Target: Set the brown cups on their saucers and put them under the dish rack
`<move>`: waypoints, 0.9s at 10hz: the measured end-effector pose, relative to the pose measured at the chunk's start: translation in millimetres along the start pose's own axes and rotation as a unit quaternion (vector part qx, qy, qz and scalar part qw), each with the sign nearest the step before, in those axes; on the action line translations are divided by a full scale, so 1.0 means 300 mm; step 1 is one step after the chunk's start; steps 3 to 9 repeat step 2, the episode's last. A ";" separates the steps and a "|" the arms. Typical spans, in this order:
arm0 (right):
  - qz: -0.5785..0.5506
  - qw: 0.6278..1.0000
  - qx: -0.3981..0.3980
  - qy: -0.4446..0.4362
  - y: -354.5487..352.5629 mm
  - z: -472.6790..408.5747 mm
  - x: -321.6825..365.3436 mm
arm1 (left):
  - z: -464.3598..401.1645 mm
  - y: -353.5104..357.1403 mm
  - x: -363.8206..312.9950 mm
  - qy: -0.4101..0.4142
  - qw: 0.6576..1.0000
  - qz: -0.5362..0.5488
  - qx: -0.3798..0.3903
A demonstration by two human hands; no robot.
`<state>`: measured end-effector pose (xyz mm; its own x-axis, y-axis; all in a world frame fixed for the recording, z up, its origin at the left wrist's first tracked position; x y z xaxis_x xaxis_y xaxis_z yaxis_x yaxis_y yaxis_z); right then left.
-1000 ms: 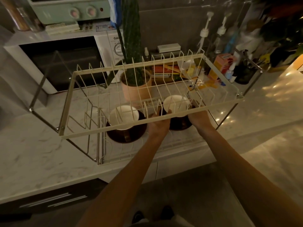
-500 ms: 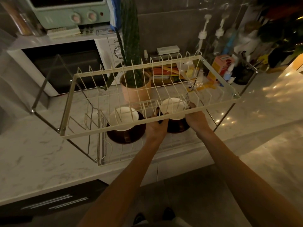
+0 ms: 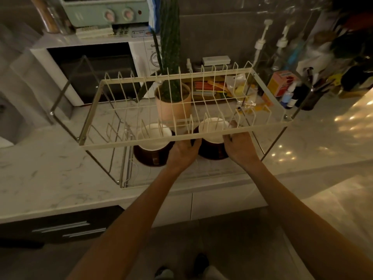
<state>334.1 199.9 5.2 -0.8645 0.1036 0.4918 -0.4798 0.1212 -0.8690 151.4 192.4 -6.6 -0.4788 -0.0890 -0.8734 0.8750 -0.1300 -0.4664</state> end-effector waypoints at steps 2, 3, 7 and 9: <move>0.169 0.970 -0.115 -0.134 -0.043 0.135 0.164 | 0.070 -0.045 -0.019 0.101 0.980 -0.150 0.084; 0.169 0.970 -0.115 -0.134 -0.043 0.135 0.164 | 0.070 -0.045 -0.019 0.101 0.980 -0.150 0.084; 0.169 0.970 -0.115 -0.134 -0.043 0.135 0.164 | 0.070 -0.045 -0.019 0.101 0.980 -0.150 0.084; 0.169 0.970 -0.115 -0.134 -0.043 0.135 0.164 | 0.070 -0.045 -0.019 0.101 0.980 -0.150 0.084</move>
Point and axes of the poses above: each hand's wrist, its own z-axis away from the middle knuckle, its own y-axis out of the palm, x = y × z, the point moved 9 cm from there along -z, towards the middle knuckle, and after that the axes turned 5 degrees about z, right-handed, at the moved point
